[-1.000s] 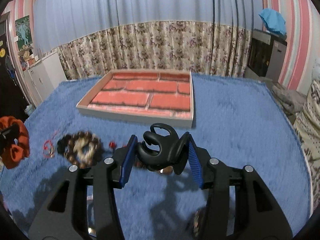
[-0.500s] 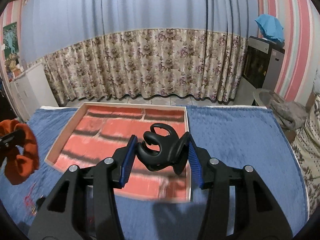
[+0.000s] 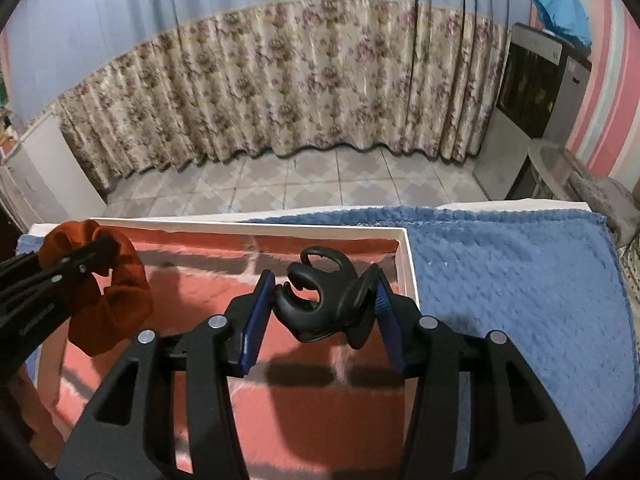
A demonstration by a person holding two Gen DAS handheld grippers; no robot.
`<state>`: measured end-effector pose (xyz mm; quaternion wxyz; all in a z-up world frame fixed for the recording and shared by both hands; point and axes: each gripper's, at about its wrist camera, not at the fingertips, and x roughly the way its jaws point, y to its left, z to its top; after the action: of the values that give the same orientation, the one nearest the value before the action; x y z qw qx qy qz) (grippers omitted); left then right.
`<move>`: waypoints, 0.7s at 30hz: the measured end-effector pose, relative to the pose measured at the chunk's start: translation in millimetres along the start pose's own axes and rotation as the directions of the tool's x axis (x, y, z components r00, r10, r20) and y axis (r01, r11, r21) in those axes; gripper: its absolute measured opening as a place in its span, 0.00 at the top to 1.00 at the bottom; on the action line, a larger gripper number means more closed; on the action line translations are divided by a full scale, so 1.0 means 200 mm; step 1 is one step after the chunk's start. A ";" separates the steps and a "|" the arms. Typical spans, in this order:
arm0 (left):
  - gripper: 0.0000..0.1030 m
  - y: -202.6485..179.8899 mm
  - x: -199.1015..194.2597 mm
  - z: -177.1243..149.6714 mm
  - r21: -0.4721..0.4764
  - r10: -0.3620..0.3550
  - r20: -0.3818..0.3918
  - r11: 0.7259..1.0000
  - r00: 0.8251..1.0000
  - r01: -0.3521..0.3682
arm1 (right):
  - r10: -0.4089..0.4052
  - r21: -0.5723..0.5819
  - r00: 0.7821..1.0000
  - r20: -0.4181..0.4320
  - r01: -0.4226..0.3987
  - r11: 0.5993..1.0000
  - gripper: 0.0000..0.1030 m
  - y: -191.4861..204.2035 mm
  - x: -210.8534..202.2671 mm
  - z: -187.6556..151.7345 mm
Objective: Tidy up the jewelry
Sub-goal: 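Carry the scrunchie and claw clip with both grippers over the brick-lined tray, then open both grippers to drop the scrunchie and clip into the tray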
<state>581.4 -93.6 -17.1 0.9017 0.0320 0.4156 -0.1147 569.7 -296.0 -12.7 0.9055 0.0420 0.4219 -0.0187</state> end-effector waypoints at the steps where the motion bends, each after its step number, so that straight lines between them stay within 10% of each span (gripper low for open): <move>1: 0.81 0.00 0.04 0.01 0.007 0.006 -0.017 1.000 1.000 -0.006 | 0.006 0.006 1.000 -0.014 -0.006 1.000 0.52 0.00 0.03 0.01; 12: 0.76 0.07 0.27 0.01 0.007 0.031 -0.106 1.000 0.994 -0.030 | -0.019 -0.019 0.996 -0.092 0.017 1.000 0.51 0.03 0.17 0.02; 21: 0.45 0.13 0.21 -0.03 -0.008 0.061 -0.092 0.998 0.994 -0.062 | 0.010 -0.012 0.999 -0.048 -0.010 1.000 0.38 -0.01 0.10 0.03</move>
<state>609.3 -74.6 -52.8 0.8850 0.0454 0.4558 -0.0830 587.6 -298.4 -23.4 0.8954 0.0390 0.4434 -0.0106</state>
